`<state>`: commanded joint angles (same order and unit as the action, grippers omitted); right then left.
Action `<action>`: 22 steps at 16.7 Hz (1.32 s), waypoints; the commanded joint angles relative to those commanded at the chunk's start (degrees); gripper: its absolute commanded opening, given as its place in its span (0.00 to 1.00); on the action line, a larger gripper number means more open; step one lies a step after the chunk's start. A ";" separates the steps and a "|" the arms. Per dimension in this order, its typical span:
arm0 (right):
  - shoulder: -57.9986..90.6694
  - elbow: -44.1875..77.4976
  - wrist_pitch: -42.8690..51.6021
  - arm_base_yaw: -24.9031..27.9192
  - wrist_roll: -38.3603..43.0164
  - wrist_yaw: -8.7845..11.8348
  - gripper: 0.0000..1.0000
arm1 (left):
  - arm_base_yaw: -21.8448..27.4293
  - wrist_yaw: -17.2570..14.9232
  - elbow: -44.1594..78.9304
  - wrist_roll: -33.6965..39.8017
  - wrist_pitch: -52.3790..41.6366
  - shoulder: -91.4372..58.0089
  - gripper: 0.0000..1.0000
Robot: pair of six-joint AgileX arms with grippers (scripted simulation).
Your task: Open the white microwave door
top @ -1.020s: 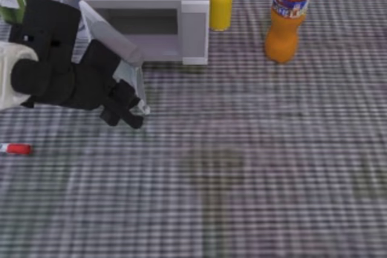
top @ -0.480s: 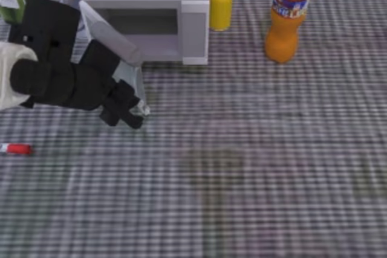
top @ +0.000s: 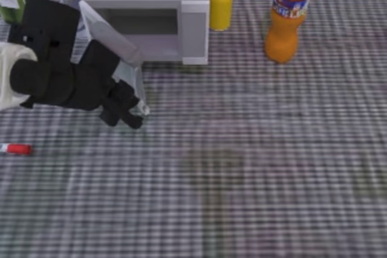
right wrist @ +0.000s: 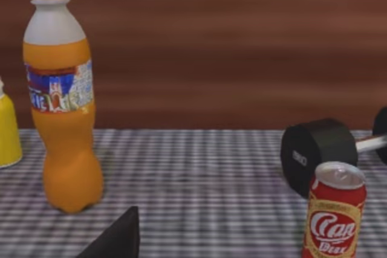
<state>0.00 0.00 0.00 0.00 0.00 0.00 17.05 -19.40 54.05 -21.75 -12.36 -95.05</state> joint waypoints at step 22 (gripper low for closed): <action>0.00 0.00 0.00 0.00 0.00 0.00 1.00 | -1.98 -2.98 -0.06 -4.38 -1.83 0.31 0.00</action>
<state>0.00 0.00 0.00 0.00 0.00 0.00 15.07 -22.38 53.99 -26.13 -14.19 -94.74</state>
